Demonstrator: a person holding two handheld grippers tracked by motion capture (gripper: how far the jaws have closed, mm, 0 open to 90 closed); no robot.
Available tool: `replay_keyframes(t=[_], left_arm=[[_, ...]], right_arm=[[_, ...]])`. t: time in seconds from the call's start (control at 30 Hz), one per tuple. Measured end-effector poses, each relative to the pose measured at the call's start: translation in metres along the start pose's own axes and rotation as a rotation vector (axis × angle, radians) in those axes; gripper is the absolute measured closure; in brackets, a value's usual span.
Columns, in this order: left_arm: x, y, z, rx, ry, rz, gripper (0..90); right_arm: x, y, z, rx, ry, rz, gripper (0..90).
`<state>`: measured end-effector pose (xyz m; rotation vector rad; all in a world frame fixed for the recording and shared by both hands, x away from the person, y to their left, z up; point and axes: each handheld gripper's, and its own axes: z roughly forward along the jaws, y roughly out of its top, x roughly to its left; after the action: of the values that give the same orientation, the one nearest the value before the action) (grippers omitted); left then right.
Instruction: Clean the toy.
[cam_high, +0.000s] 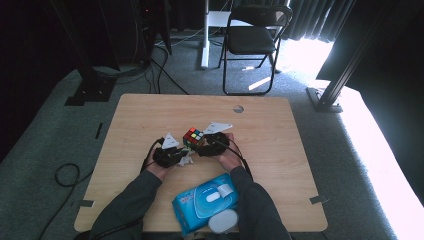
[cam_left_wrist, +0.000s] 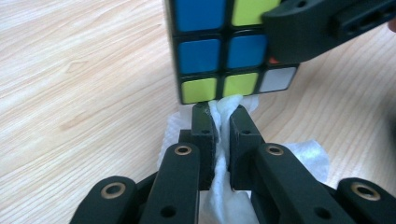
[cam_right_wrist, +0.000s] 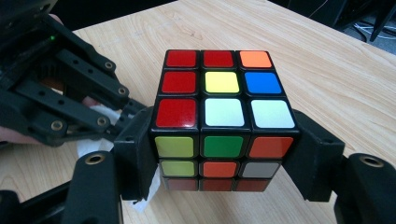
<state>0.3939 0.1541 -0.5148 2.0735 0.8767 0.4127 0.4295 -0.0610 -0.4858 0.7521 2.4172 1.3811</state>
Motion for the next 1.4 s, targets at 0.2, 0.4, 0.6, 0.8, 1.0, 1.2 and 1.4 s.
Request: replay_keyframes(t=[0.2,0.4,0.6,0.8,1.0,1.2,1.4], left_arm=[[0.007,-0.002,-0.004,-0.008,0.02,-0.028,83.7],[0.014,-0.005,-0.008,-0.024,0.047,-0.058,83.7],[0.019,-0.003,-0.014,-0.042,0.062,-0.076,83.6],[0.018,-0.001,-0.018,-0.055,0.061,-0.071,83.6],[0.018,0.0,-0.019,-0.062,0.062,-0.072,83.6],[0.019,0.001,-0.02,-0.064,0.063,-0.075,83.6],[0.018,0.0,-0.02,-0.062,0.06,-0.073,83.6]], right_arm=[[0.0,0.0,-0.001,-0.003,0.0,-0.001,34.3],[-0.001,-0.001,-0.001,-0.001,-0.001,0.001,34.3],[-0.001,-0.004,0.0,0.009,-0.003,0.002,34.3],[-0.001,-0.005,0.0,0.012,-0.004,0.001,34.3],[0.0,-0.005,0.001,0.015,0.002,-0.004,34.3],[-0.001,-0.009,0.002,0.028,-0.005,0.002,34.2],[-0.006,-0.015,0.002,0.041,-0.017,0.014,34.2]])
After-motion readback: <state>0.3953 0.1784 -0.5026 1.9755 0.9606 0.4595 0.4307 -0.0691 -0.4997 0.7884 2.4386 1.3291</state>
